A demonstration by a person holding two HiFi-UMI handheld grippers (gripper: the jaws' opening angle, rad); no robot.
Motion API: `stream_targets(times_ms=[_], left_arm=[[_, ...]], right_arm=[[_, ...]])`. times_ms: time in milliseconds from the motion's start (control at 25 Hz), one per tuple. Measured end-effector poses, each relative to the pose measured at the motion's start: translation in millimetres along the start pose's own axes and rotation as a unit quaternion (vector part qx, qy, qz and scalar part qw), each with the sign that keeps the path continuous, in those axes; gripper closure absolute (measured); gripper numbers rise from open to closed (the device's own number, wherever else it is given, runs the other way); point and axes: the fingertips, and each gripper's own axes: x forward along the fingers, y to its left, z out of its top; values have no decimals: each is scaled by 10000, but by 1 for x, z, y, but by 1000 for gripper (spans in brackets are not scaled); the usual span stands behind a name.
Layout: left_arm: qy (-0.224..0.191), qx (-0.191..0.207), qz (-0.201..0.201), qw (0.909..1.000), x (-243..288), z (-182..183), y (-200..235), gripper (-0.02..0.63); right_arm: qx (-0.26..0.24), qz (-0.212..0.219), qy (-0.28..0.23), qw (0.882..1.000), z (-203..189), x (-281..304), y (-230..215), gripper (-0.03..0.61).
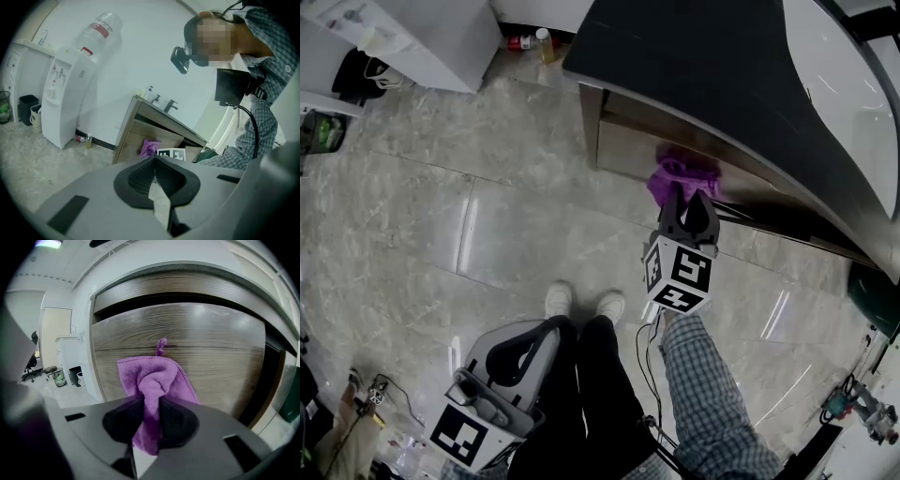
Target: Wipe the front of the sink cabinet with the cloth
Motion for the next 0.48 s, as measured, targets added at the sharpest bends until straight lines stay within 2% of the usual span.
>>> stream_targets(times_ms=[480], left_arm=[[-216, -125, 225, 9994, -21, 4, 21, 601]], right_arm=[[-197, 587, 47, 9981, -2, 22, 77, 500]])
